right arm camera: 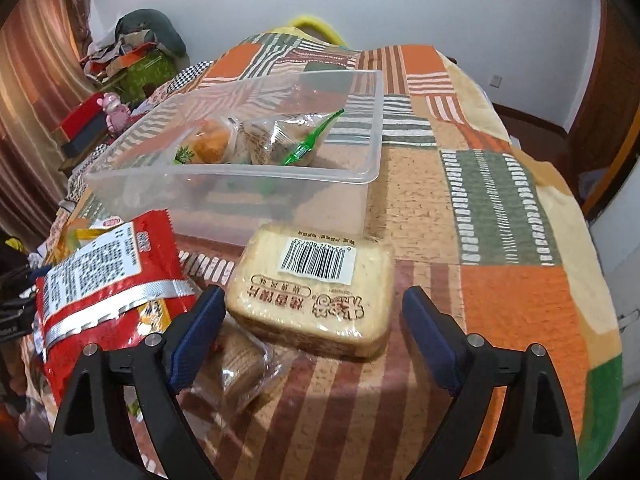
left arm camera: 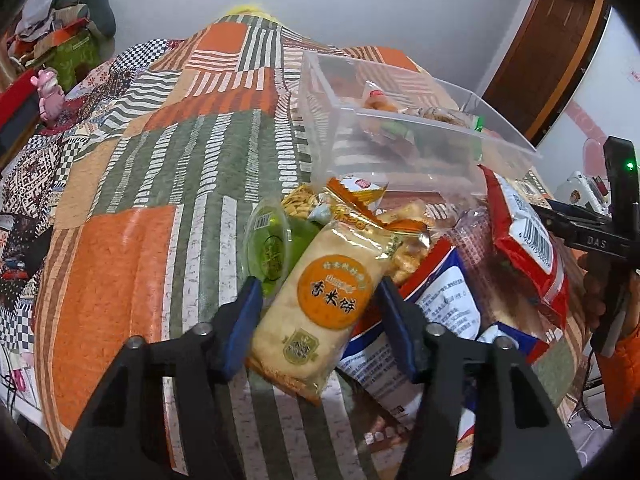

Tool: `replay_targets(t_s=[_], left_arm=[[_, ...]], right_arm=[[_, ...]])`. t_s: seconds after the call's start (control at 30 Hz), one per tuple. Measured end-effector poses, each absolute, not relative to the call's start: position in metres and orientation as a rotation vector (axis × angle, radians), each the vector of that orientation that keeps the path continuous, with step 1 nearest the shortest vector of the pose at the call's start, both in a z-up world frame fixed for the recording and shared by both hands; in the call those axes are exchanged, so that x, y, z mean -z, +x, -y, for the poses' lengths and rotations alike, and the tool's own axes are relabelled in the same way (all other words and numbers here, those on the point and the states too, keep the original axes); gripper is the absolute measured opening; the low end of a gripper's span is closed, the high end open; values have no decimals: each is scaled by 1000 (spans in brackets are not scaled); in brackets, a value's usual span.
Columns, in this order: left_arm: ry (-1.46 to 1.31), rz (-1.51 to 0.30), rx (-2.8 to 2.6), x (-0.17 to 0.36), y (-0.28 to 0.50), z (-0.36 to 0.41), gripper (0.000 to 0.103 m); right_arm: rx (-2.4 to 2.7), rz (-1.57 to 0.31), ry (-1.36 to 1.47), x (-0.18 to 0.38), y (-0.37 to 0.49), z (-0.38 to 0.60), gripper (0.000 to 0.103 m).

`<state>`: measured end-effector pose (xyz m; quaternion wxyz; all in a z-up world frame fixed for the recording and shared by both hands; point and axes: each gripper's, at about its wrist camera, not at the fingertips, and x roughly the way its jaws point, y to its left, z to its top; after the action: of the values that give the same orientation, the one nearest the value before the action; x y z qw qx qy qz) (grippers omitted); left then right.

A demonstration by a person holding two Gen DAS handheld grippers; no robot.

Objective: Organize snacks
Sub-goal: 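Grasp the yellow rice-cracker packet with the left tool while the right tool grasps the bread loaf, then carry both items over the clear box, lower them in and open both tools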

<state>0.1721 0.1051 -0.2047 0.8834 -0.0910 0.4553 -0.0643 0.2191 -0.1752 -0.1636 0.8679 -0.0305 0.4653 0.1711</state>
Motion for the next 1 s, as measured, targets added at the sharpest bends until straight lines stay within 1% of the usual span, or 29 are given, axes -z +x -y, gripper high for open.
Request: replay_targets(t_s=[0.1, 0.27, 0.37, 0.7, 1.0], left_arm=[[-172, -950, 131, 205, 168, -103, 44], [-133, -933, 111, 200, 161, -96, 39], [-138, -912, 115, 193, 157, -96, 35], [-150, -811, 103, 151, 152, -97, 35], [-160, -713, 113, 113, 169, -90, 35]], right_arm=[[-366, -975, -64, 165, 219, 174, 85], [-364, -960, -62, 162, 214, 176, 80], [-356, -947, -69, 160, 211, 178, 79], [-350, -900, -42, 139, 197, 199, 79], [-356, -800, -36, 104, 195, 200, 79]])
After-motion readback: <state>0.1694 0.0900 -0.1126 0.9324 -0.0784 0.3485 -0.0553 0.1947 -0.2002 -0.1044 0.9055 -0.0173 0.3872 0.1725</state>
